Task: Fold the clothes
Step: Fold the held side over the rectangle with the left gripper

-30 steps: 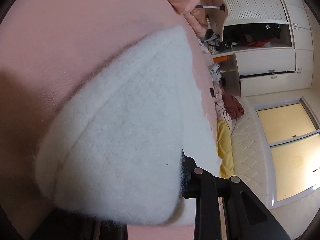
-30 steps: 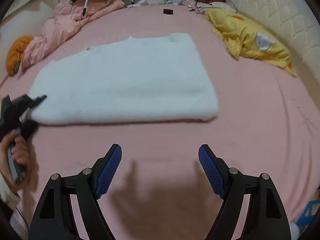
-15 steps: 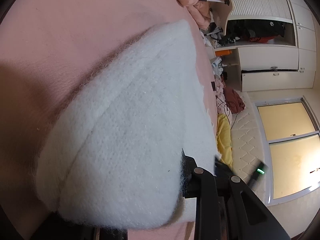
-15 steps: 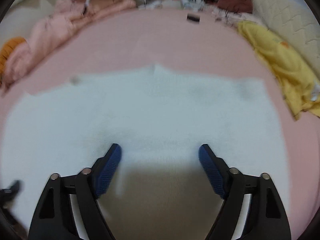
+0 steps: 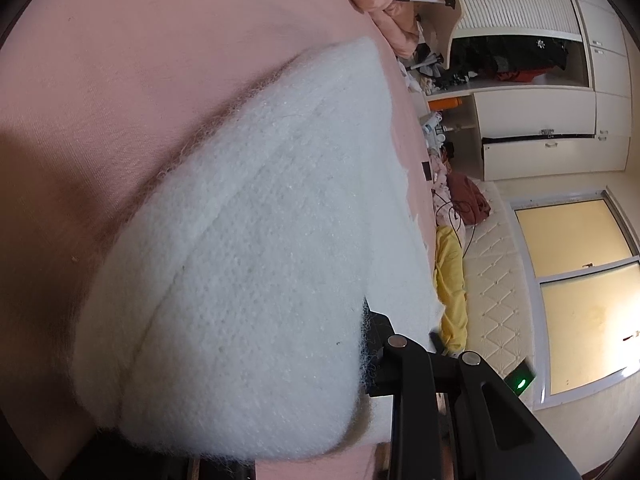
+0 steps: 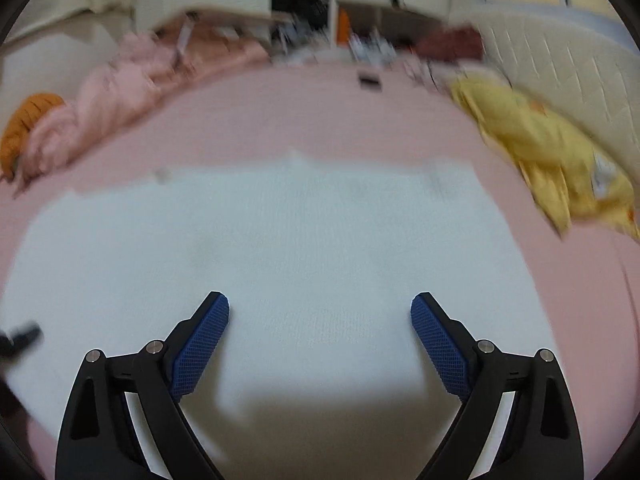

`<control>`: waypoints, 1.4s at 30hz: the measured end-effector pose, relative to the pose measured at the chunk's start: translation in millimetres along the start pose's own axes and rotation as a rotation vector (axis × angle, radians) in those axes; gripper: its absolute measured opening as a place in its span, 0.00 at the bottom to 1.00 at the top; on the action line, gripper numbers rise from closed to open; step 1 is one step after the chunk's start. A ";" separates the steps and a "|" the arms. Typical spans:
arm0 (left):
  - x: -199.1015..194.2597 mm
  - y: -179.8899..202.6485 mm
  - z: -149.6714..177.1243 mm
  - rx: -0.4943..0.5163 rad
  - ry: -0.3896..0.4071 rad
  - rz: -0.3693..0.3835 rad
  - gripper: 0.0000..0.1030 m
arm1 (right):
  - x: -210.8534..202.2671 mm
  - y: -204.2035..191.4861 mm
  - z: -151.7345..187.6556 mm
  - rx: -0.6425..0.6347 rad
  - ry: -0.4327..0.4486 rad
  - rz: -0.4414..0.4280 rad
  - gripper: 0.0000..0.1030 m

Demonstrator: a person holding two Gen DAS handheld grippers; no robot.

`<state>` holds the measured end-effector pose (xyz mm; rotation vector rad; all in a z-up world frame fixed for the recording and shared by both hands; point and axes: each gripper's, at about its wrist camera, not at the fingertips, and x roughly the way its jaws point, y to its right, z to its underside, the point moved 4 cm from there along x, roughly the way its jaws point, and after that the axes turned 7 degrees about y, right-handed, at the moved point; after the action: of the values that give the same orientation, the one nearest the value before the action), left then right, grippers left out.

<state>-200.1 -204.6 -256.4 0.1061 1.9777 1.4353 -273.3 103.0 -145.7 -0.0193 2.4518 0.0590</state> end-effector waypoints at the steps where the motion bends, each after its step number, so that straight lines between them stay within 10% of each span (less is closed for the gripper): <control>1: -0.1 0.2 0.3 0.004 0.001 -0.001 0.25 | 3.2 6.1 9.7 0.016 -0.017 -0.002 0.90; 15: -2.7 0.1 -0.3 0.002 -0.008 -0.023 0.25 | -12.4 36.3 32.7 0.003 -0.030 -0.022 1.00; 24: -15.8 30.1 8.7 0.094 0.100 -0.164 0.26 | -12.5 31.7 31.4 -0.026 -0.015 0.000 1.00; 35: -16.6 166.7 38.3 0.660 0.197 -0.300 0.19 | -88.1 93.0 4.0 0.111 0.170 -0.008 1.00; 42: 32.9 246.7 122.6 1.057 0.212 -0.317 0.18 | -124.0 193.9 25.3 0.317 0.159 0.018 1.00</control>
<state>-233.7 5.0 -77.6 0.0957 2.5820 0.1051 -167.2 297.7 -79.1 0.1425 2.5924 -0.3347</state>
